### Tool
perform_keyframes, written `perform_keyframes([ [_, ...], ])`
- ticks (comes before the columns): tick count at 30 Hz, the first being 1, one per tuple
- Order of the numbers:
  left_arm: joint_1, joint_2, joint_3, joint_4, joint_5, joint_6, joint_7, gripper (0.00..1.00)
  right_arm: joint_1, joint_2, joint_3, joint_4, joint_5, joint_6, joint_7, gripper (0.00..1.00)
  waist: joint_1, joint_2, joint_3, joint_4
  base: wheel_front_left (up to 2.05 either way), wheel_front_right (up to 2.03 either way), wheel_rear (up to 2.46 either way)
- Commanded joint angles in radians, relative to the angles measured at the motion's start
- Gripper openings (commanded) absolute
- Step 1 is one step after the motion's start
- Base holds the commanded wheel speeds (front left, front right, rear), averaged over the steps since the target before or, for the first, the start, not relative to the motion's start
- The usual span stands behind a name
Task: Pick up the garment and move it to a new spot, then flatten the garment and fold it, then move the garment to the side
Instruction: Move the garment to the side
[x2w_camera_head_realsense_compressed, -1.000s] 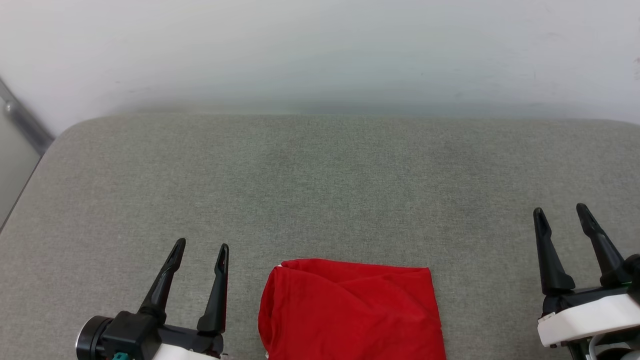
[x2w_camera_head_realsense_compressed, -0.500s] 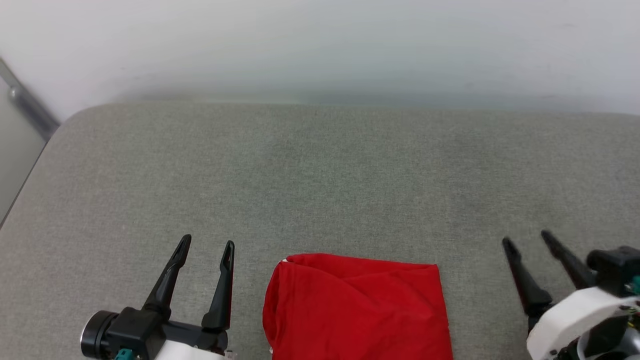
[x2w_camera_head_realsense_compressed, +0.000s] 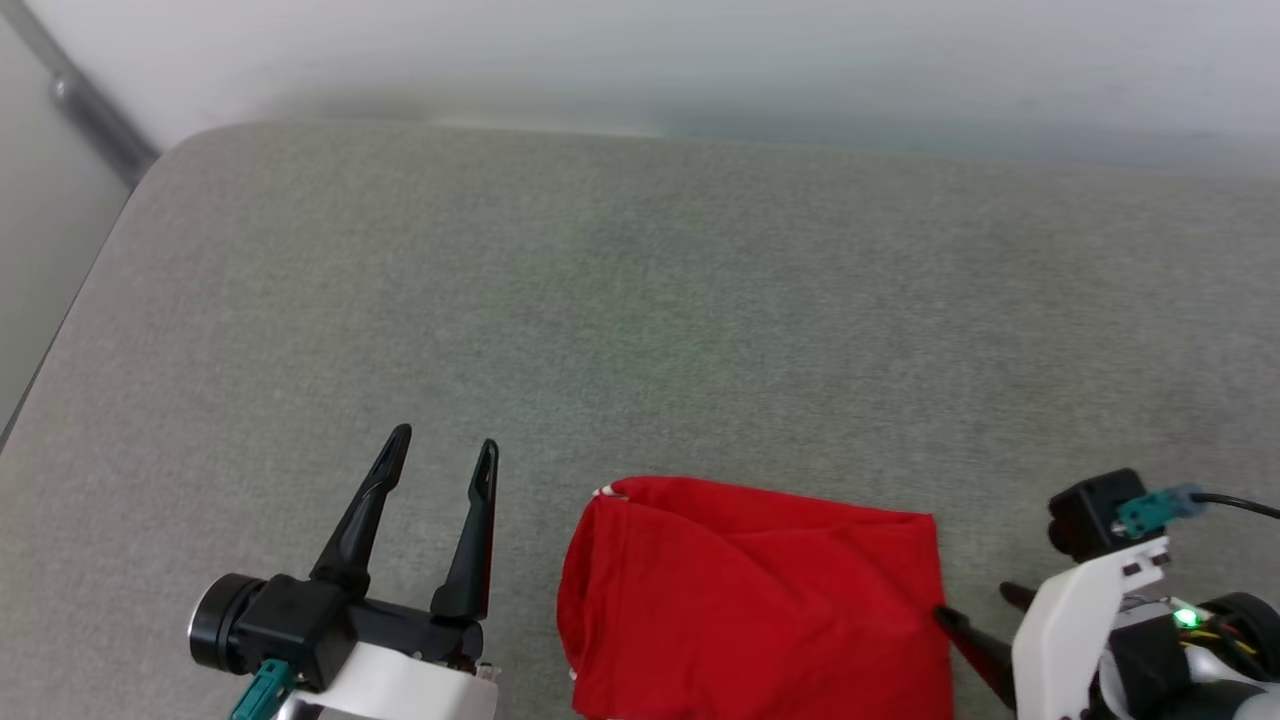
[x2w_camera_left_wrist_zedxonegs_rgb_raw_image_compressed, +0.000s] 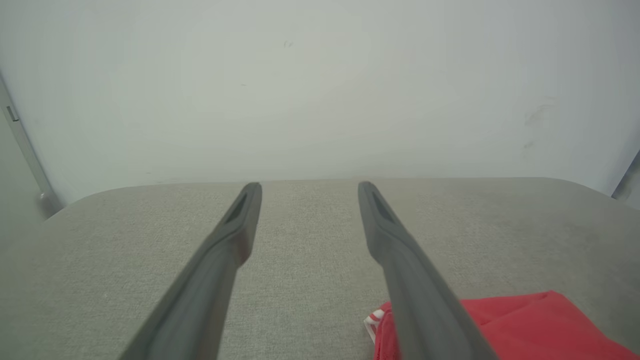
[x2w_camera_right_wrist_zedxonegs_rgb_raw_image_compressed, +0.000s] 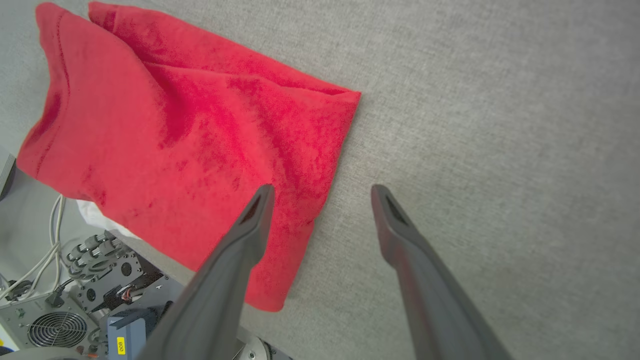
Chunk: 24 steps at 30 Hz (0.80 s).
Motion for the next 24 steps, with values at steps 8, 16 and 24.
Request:
perform_keyframes([
  [8, -0.047, -0.01, -0.024, 0.02, -0.002, -0.001, -0.002, 1.0, -0.047, 0.064, 0.036, 0.125, -0.051, 0.0, 0.062, 1.0, 0.0, 0.0, 0.07, 0.089, 0.0, 0.0, 0.0],
  [16, -0.059, -0.014, -0.041, 0.032, 0.0, -0.001, -0.002, 1.0, -0.055, 0.095, 0.081, 0.24, -0.09, 0.0, 0.047, 1.0, 0.0, 0.0, 0.077, 0.12, 0.0, 0.0, 0.0],
  [24, -0.048, -0.015, -0.039, 0.044, 0.003, -0.001, -0.002, 1.0, -0.085, 0.048, 0.15, 0.325, -0.139, 0.0, -0.007, 0.0, 0.0, 0.0, 0.061, 0.114, 0.0, 0.0, 0.0],
])
